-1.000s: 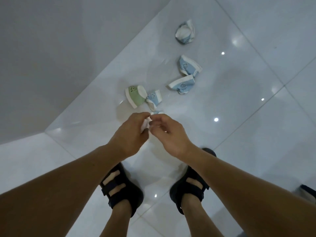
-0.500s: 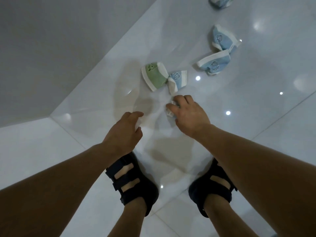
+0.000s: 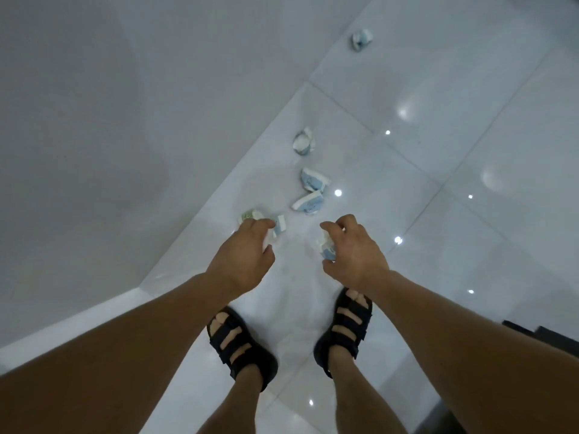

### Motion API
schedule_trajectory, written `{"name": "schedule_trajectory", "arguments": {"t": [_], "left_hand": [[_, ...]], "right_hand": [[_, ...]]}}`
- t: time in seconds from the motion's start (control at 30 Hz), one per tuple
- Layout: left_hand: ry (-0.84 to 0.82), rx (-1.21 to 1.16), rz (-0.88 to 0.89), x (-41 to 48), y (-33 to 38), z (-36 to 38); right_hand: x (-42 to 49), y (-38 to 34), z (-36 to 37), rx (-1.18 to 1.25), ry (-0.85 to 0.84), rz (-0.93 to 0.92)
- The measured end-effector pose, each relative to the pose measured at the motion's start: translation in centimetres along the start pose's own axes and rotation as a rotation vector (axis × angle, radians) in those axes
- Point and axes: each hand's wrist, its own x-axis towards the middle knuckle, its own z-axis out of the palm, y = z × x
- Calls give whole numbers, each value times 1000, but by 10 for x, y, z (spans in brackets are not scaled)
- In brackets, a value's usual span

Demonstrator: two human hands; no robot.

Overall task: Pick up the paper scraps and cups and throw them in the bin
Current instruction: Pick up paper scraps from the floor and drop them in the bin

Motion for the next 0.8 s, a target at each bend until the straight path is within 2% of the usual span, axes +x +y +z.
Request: {"name": "schedule_trajectory", "arguments": {"t": [0.1, 0.23, 0.43, 0.6, 0.8], "left_hand": [[40, 39, 66, -20, 65, -52], [61, 113, 133, -62, 151, -107], [21, 163, 275, -142, 240, -148], [-15, 245, 511, -210, 288, -173], [-116, 388, 712, -301, 323, -176]], "right_hand": [[-44, -20, -71, -7, 25, -18], [-116, -43, -159, 30, 148, 27], [-227, -63, -231, 186, 294, 224], [-335, -94, -242, 319, 485, 397], [-464, -133, -198, 412, 595, 594]]}}
